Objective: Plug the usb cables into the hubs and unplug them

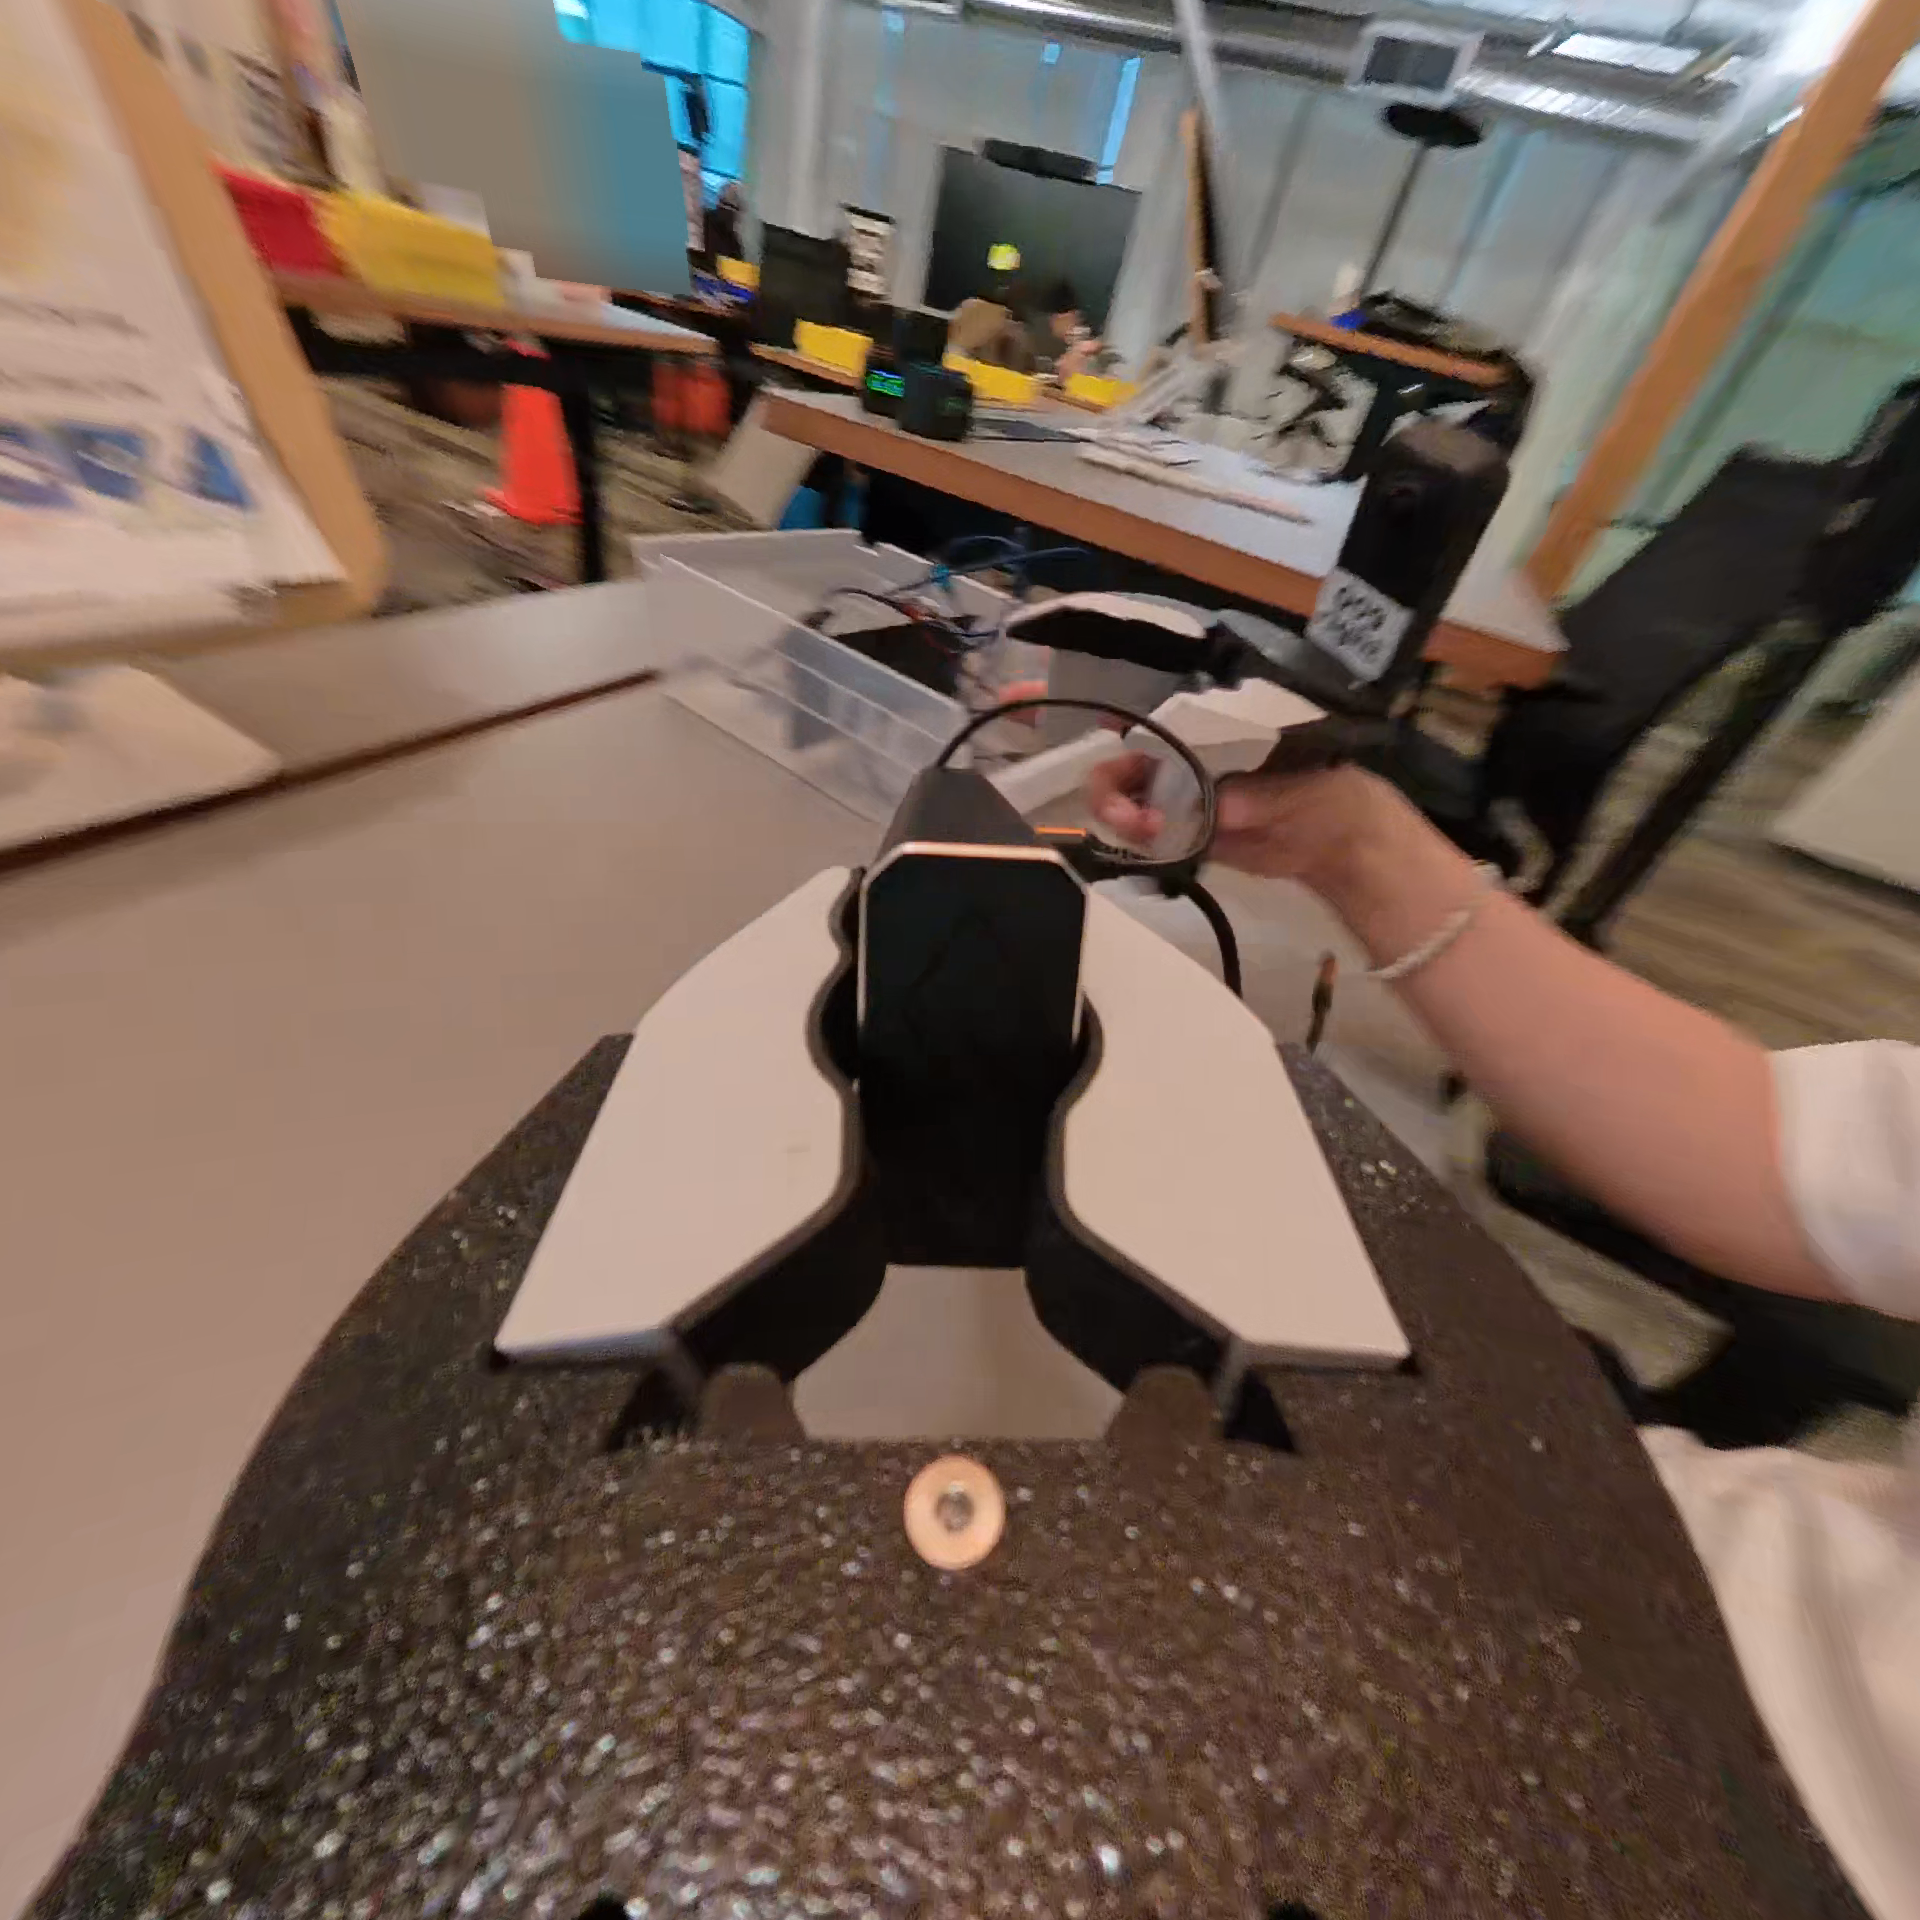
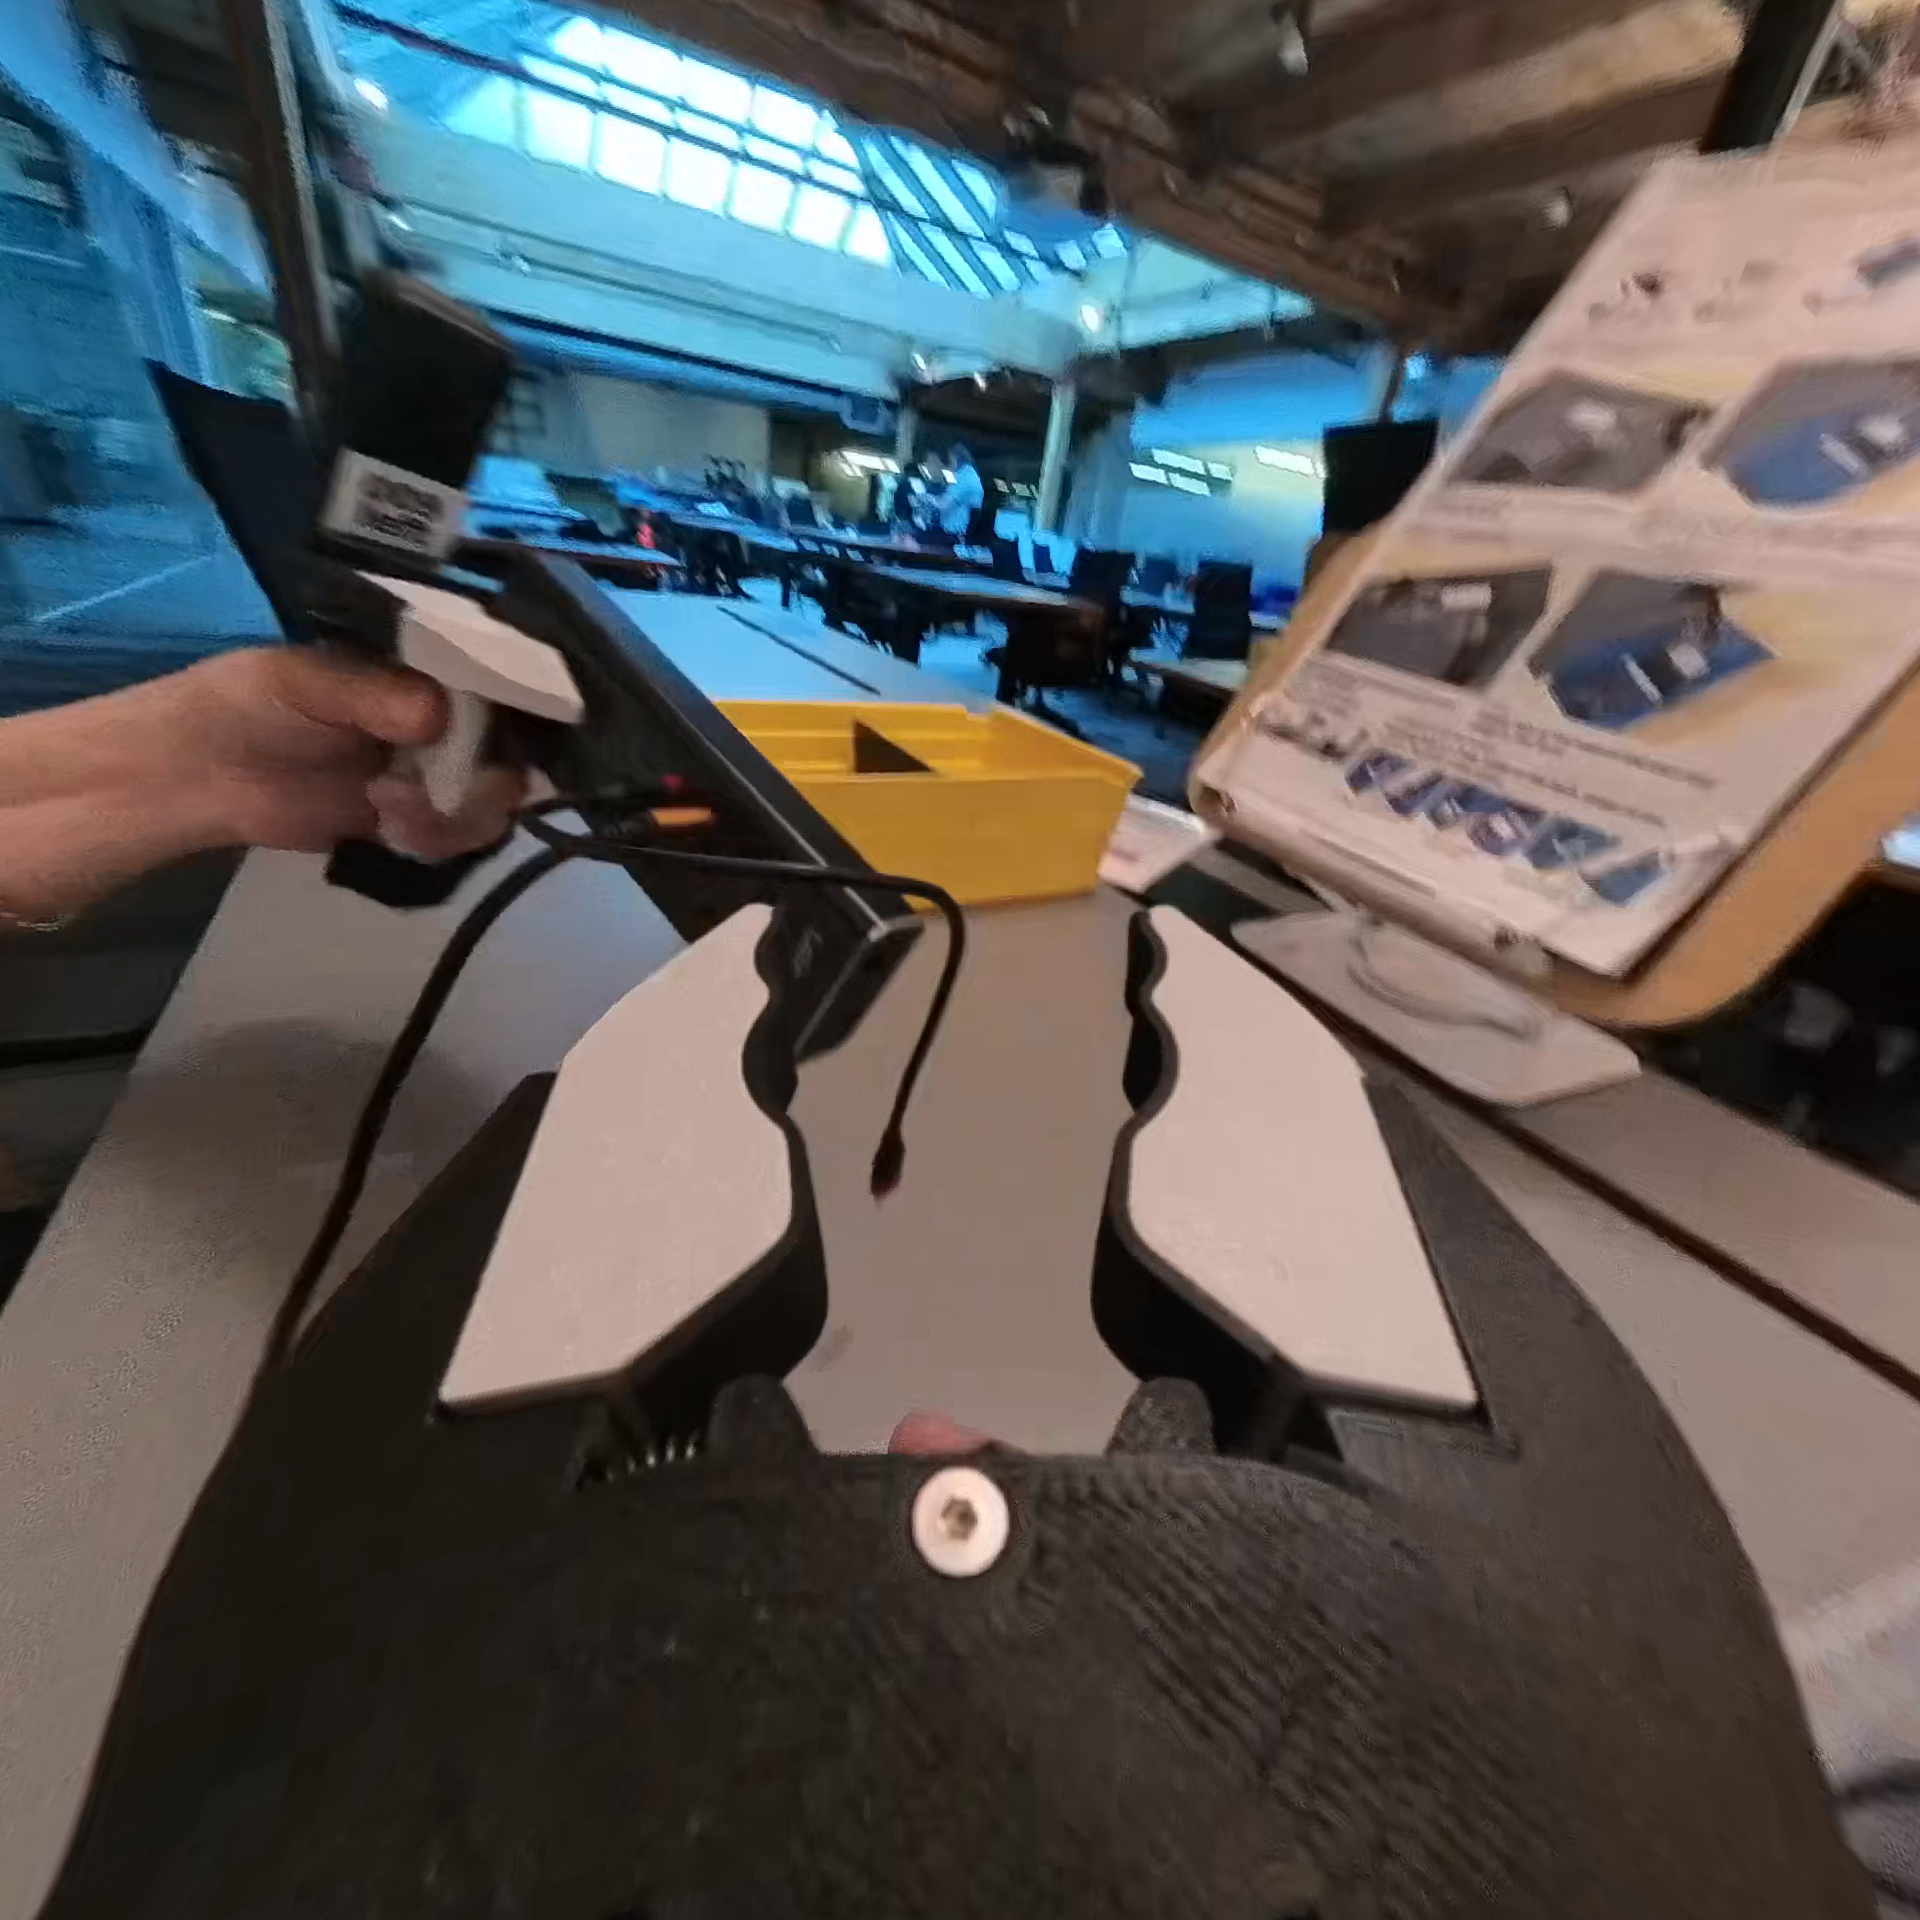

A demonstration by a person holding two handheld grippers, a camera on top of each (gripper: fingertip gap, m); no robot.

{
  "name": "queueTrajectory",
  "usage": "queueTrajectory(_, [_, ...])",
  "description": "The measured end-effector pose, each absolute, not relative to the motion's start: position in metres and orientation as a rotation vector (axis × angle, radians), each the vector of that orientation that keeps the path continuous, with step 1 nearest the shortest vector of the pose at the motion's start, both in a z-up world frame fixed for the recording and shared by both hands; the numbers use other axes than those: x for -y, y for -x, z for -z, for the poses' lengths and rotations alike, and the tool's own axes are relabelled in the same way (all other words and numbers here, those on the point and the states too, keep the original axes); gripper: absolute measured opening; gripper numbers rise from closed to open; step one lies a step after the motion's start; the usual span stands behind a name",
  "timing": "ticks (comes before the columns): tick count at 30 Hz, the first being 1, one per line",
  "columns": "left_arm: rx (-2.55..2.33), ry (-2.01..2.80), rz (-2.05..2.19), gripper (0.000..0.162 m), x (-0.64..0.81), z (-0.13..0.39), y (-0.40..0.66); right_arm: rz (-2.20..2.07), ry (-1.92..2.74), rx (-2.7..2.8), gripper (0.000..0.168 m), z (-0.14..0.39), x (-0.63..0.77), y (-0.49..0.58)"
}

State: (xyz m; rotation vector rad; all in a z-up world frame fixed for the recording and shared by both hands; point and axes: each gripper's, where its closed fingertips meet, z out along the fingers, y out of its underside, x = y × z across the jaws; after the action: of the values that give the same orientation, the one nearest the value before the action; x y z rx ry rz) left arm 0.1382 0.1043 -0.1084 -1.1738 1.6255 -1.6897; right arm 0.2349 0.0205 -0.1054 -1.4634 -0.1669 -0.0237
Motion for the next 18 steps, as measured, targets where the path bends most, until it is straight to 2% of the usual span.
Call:
queueTrajectory(3, [-1.595, 1.168, 1.481, 0.03, -0.121, 0.106, -0.142, 0.068, 1.626, -0.082, 0.062, 0.121, -0.011, -0.271])
queueTrajectory(6, [-1.575, 1.159, 1.244, 0.031, -0.135, 0.103, -0.148, -0.081, 1.695, -0.207, 0.049, 0.114, -0.016, -0.254])
queueTrajectory(8, [-1.551, 1.152, 1.129, 0.031, -0.142, 0.097, -0.15, -0.201, 1.739, -0.143, 0.05, 0.114, -0.033, -0.22])
queueTrajectory(14, [-1.466, 1.02, 1.09, 0.031, -0.13, 0.069, -0.15, -0.138, 1.744, -0.13, 0.054, 0.127, -0.085, -0.18])
queueTrajectory(18, [-1.47, 0.923, 1.087, 0.031, -0.11, 0.07, -0.147, -0.111, 1.438, -0.104, 0.021, 0.086, -0.084, -0.172])
